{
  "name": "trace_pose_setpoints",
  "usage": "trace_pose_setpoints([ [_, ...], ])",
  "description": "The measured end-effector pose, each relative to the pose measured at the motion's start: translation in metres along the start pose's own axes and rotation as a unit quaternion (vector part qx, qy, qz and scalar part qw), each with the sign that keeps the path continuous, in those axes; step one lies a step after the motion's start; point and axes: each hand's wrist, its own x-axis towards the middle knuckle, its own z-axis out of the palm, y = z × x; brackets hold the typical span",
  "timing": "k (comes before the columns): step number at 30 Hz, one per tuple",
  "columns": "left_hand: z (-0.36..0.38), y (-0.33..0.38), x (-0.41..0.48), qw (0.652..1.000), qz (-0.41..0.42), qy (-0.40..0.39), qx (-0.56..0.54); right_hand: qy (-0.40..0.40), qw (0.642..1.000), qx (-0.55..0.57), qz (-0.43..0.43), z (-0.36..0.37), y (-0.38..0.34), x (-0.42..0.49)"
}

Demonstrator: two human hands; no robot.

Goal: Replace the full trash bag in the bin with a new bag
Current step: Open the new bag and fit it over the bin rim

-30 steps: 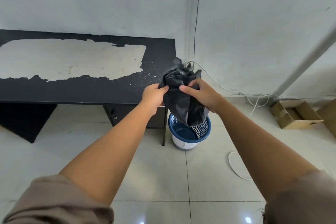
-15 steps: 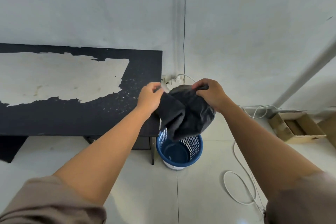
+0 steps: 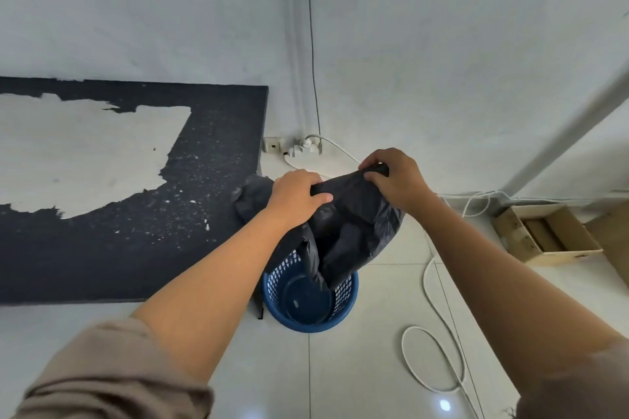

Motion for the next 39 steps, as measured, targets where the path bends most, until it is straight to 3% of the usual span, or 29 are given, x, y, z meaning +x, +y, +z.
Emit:
trace_pose_setpoints([
  [3, 0.020, 0.007, 0.007, 0.998, -0.011, 0.054, -0.026, 0.069, 0.991, -0.116, 0.007, 0.009, 0.028, 0.005],
  [5, 0.038, 0.012, 0.011, 0.992, -0.053, 0.094, -0.065, 0.084, 0.993, -0.073, 0.033, 0.017, 0.043, 0.007],
  [9, 0.079, 0.025, 0.024, 0.934, -0.182, 0.094, -0.293, -0.057, 0.983, 0.092, 0.145, 0.044, 0.066, 0.013],
  [13, 0.115, 0.020, 0.033, 0.900, -0.193, -0.001, -0.391, -0.121, 0.956, 0.211, 0.165, 0.069, 0.091, 0.021],
  [15, 0.129, 0.011, 0.037, 0.917, -0.186, -0.011, -0.353, -0.123, 0.946, 0.250, 0.165, 0.079, 0.105, 0.026],
  [17, 0.142, 0.002, 0.040, 0.952, -0.177, 0.010, -0.248, -0.120, 0.938, 0.278, 0.168, 0.090, 0.118, 0.032],
  [19, 0.154, -0.008, 0.042, 0.960, -0.185, 0.034, -0.205, -0.109, 0.932, 0.296, 0.177, 0.104, 0.131, 0.039],
  [29, 0.205, -0.067, 0.050, 0.921, -0.198, 0.101, -0.320, -0.026, 0.918, 0.358, 0.169, 0.180, 0.160, 0.048],
  [34, 0.217, -0.091, 0.046, 0.858, -0.192, 0.050, -0.473, 0.029, 0.907, 0.375, 0.191, 0.207, 0.175, 0.056],
  [39, 0.231, -0.121, 0.049, 0.915, -0.198, 0.098, -0.338, 0.036, 0.900, 0.406, 0.155, 0.215, 0.184, 0.050],
])
